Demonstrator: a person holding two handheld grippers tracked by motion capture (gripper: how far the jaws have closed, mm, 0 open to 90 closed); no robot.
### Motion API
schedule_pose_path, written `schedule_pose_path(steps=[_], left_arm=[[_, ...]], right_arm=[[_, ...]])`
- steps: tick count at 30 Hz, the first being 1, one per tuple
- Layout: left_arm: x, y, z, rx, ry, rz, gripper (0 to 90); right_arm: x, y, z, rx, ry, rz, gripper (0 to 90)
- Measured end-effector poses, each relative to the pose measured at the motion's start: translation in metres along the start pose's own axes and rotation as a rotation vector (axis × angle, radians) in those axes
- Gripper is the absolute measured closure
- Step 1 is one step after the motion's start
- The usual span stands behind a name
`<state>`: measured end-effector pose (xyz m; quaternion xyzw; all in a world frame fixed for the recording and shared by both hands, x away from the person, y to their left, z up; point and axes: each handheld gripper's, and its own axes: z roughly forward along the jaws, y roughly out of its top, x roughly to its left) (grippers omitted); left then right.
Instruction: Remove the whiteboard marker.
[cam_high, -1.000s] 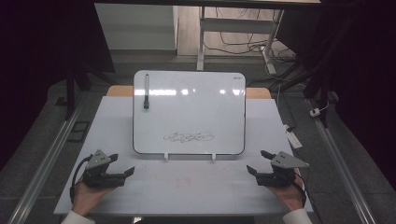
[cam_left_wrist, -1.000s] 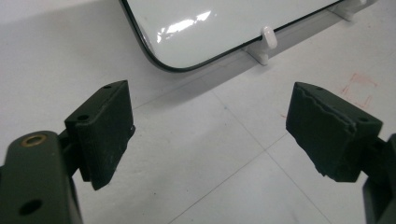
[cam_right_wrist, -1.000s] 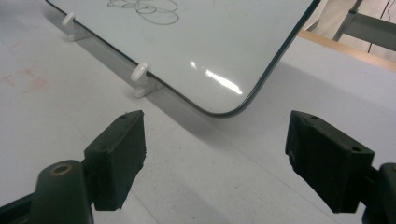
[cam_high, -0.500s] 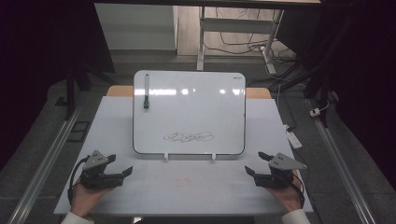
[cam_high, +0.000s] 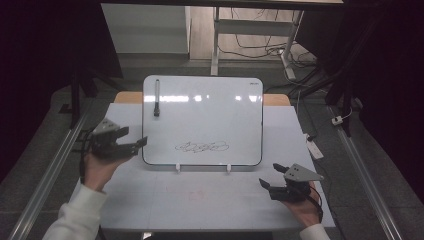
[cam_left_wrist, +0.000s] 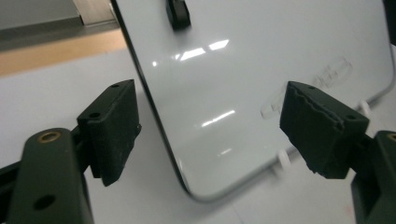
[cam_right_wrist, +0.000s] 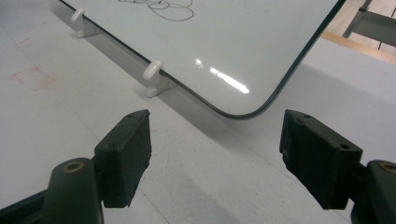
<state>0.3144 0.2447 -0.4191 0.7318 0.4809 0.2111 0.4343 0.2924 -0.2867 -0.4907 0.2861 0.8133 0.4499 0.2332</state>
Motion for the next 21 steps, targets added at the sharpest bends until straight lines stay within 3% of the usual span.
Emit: schedule_pose_path(steps=[7, 10, 17, 20, 21], left_arm=[[0.007, 0.064, 0.035, -0.004, 0.056, 0.018, 26.0], [0.01, 0.082, 0.048, -0.012, 0.081, 0.02, 29.4], [0.018, 0.114, 0.08, -0.005, 0.16, 0.013, 35.7], [0.018, 0.12, 0.087, -0.005, 0.182, 0.017, 40.6], [0.016, 0.124, 0.092, 0.005, 0.198, 0.02, 45.9]], right_arm=[[0.0, -0.002, 0.001, 0.008, -0.002, -0.001, 24.6], [0.0, -0.002, 0.002, 0.012, -0.004, -0.004, 24.6], [0.0, -0.003, 0.002, 0.018, -0.008, -0.001, 24.6], [0.001, -0.003, 0.002, 0.023, -0.014, -0.003, 24.6], [0.0, -0.004, 0.002, 0.028, -0.015, -0.003, 24.7]])
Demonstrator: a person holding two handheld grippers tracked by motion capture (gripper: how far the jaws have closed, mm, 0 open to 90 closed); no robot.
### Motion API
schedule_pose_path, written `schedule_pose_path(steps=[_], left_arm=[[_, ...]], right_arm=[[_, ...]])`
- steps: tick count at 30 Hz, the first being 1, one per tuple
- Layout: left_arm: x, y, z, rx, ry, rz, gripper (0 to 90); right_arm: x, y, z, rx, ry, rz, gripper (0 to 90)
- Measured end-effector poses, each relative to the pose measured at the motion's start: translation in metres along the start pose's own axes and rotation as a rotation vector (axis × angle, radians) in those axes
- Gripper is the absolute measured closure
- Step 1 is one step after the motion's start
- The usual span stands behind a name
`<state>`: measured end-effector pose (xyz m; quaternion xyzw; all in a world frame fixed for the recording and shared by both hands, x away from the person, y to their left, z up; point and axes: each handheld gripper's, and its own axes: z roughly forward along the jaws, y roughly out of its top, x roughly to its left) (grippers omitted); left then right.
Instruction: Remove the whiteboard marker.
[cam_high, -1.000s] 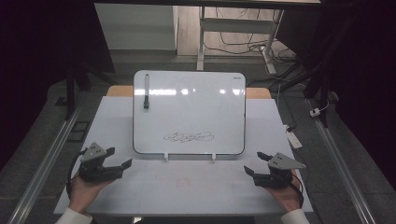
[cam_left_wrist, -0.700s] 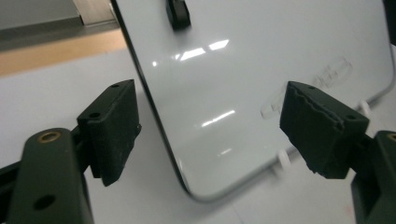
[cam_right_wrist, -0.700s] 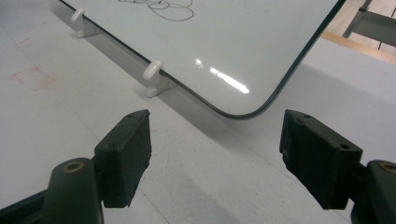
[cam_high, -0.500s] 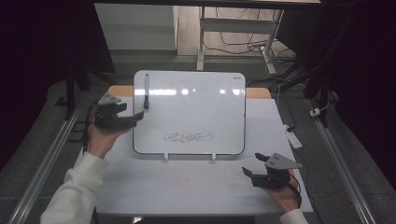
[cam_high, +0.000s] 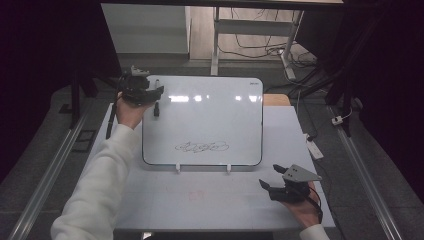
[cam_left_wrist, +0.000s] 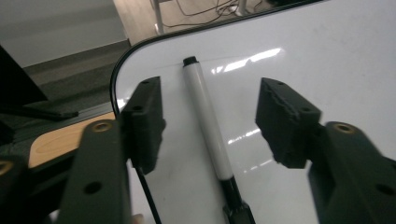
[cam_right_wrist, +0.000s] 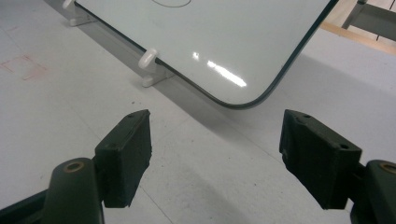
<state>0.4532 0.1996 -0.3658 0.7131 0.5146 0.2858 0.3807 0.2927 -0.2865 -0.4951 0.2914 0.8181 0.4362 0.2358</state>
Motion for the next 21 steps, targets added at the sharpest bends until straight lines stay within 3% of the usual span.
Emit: schedule_pose_path(steps=[7, 12, 17, 18, 21], left_arm=[[-0.004, 0.006, 0.013, 0.035, 0.066, 0.016, 58.1], [-0.007, 0.01, 0.015, 0.043, 0.112, 0.035, 73.7], [-0.007, 0.009, 0.016, 0.032, 0.085, 0.02, 76.3], [-0.008, 0.008, 0.015, 0.028, 0.068, 0.018, 81.2], [-0.012, 0.007, 0.014, 0.025, 0.07, 0.063, 81.3]], right_arm=[[-0.001, -0.001, 0.0, 0.005, -0.014, 0.002, 24.8], [0.0, -0.001, 0.0, 0.009, -0.021, 0.004, 24.9], [0.0, 0.001, 0.0, 0.004, -0.026, 0.002, 25.1], [0.001, 0.001, 0.0, 0.003, -0.026, 0.004, 25.2], [0.001, 0.001, 0.0, 0.005, -0.026, 0.002, 25.4]])
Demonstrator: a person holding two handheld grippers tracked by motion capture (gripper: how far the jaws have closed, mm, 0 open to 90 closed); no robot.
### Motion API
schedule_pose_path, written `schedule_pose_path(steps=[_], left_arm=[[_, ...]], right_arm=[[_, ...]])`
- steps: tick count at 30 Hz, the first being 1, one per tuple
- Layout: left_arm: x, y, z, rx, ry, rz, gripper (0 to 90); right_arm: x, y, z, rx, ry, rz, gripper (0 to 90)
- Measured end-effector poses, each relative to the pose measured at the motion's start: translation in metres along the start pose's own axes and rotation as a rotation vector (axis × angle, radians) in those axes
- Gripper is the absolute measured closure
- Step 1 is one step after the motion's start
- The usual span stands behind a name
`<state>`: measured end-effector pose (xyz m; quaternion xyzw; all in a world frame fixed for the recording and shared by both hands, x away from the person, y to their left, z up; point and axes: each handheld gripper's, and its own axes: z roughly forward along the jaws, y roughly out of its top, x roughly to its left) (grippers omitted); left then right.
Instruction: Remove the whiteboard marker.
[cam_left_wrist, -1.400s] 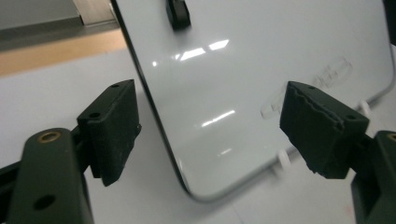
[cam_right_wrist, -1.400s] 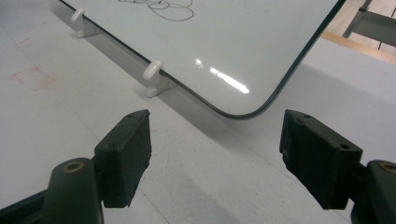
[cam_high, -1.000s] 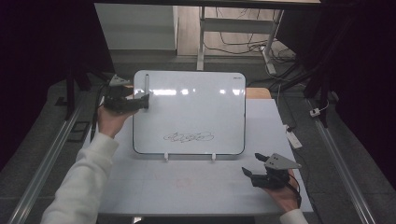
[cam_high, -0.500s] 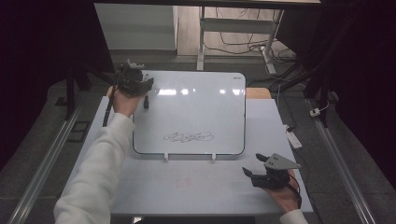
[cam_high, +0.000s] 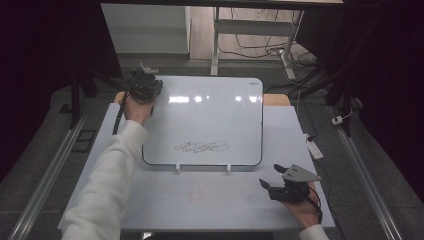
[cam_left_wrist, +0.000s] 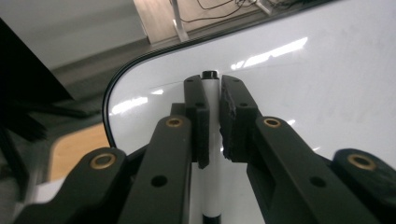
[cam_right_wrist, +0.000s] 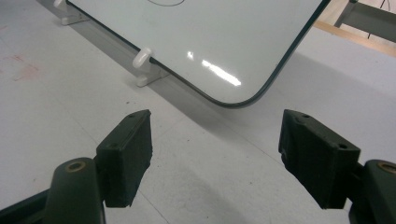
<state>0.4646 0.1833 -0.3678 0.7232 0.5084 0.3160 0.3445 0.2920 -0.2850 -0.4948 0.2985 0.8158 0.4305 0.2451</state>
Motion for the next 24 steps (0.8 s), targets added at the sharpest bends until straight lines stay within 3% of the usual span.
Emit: schedule_pose_path(steps=[7, 9, 10, 13, 15, 16, 18, 19, 20, 21, 22, 23, 24], left_arm=[[0.0, -0.004, -0.021, -0.055, -0.055, 0.035, 81.5], [-0.001, -0.009, -0.04, -0.095, -0.104, 0.049, 81.5], [-0.001, -0.009, -0.04, -0.095, -0.104, 0.049, 81.5], [-0.007, -0.019, -0.059, -0.136, -0.157, 0.07, 81.5], [-0.013, -0.028, -0.07, -0.161, -0.212, 0.077, 81.5], [-0.023, -0.037, -0.08, -0.182, -0.269, 0.084, 81.4], [-0.037, -0.048, -0.088, -0.194, -0.328, 0.103, 81.4], [-0.046, -0.054, -0.092, -0.2, -0.352, 0.12, 81.4], [-0.046, -0.054, -0.092, -0.2, -0.352, 0.12, 81.4], [-0.056, -0.06, -0.094, -0.204, -0.369, 0.136, 81.4], [-0.076, -0.071, -0.097, -0.195, -0.426, 0.169, 81.4], [-0.076, -0.071, -0.097, -0.195, -0.426, 0.169, 81.4], [-0.098, -0.08, -0.098, -0.186, -0.462, 0.21, 81.4]], right_arm=[[-0.001, -0.002, 0.0, 0.001, -0.002, 0.0, 26.0], [-0.001, -0.002, -0.001, -0.008, -0.005, 0.003, 26.3], [-0.001, -0.002, -0.001, -0.008, -0.005, 0.003, 26.3], [0.001, 0.0, -0.001, -0.018, 0.003, -0.002, 26.6], [0.006, 0.004, 0.001, -0.031, 0.03, 0.004, 27.3], [0.008, 0.006, 0.002, -0.032, 0.042, 0.002, 27.9], [0.014, 0.011, 0.005, -0.04, 0.075, 0.003, 28.6], [0.018, 0.014, 0.007, -0.047, 0.095, 0.012, 28.7], [0.021, 0.018, 0.009, -0.052, 0.116, 0.017, 29.1], [0.025, 0.022, 0.011, -0.056, 0.142, 0.02, 29.9], [0.03, 0.027, 0.013, -0.057, 0.161, 0.019, 30.3], [0.036, 0.031, 0.015, -0.055, 0.174, 0.022, 31.1], [0.041, 0.036, 0.018, -0.05, 0.193, 0.02, 31.7]])
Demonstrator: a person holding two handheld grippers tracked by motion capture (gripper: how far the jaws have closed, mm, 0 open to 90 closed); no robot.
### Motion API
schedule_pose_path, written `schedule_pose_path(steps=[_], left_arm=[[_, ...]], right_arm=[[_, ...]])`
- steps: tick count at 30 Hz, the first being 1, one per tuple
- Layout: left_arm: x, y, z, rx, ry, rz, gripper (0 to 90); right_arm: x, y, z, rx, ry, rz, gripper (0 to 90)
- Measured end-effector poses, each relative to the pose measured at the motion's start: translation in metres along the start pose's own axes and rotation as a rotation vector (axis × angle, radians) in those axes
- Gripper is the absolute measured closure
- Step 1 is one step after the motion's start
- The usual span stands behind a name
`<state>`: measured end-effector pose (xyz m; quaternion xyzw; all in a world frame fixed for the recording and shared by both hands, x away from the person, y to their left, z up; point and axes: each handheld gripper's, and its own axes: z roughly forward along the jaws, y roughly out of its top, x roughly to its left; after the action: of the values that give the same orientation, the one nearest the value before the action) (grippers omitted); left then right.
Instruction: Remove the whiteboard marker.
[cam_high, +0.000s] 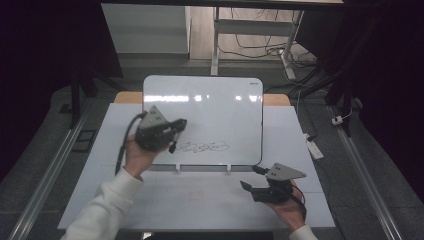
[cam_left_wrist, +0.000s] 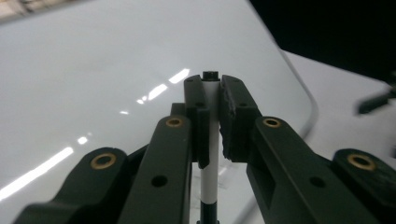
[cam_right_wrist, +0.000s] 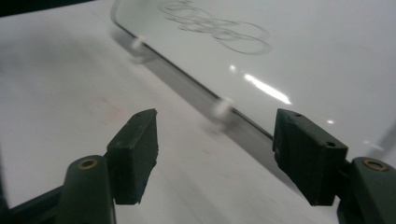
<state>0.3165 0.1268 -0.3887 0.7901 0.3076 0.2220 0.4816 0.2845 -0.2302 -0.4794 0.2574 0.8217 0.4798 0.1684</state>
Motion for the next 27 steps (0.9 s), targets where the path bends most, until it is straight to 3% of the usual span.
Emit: schedule_pose_path(steps=[1, 2, 6, 14, 22, 24, 27], left_arm=[[-0.009, -0.002, 0.004, 0.006, -0.025, 0.01, 81.4], [-0.009, -0.002, 0.004, 0.006, -0.025, 0.01, 81.4], [-0.042, -0.008, 0.019, -0.007, -0.099, 0.022, 81.3], [-0.058, -0.013, 0.03, -0.014, -0.147, 0.012, 81.3], [-0.071, -0.018, 0.041, 0.005, -0.164, 0.014, 81.2], [-0.072, -0.018, 0.042, 0.006, -0.167, 0.012, 81.2], [-0.075, -0.017, 0.043, 0.006, -0.161, 0.023, 81.1]], right_arm=[[0.005, 0.005, 0.004, 0.008, 0.019, 0.001, 31.9], [0.011, 0.009, 0.008, 0.007, 0.035, 0.004, 32.0], [0.029, 0.024, 0.025, 0.008, 0.099, 0.035, 34.1], [0.044, 0.043, 0.051, 0.011, 0.133, 0.085, 40.9], [0.051, 0.053, 0.078, 0.064, 0.157, 0.183, 59.0], [0.052, 0.052, 0.081, 0.087, 0.154, 0.194, 67.6], [0.051, 0.051, 0.082, 0.112, 0.129, 0.218, 73.4]])
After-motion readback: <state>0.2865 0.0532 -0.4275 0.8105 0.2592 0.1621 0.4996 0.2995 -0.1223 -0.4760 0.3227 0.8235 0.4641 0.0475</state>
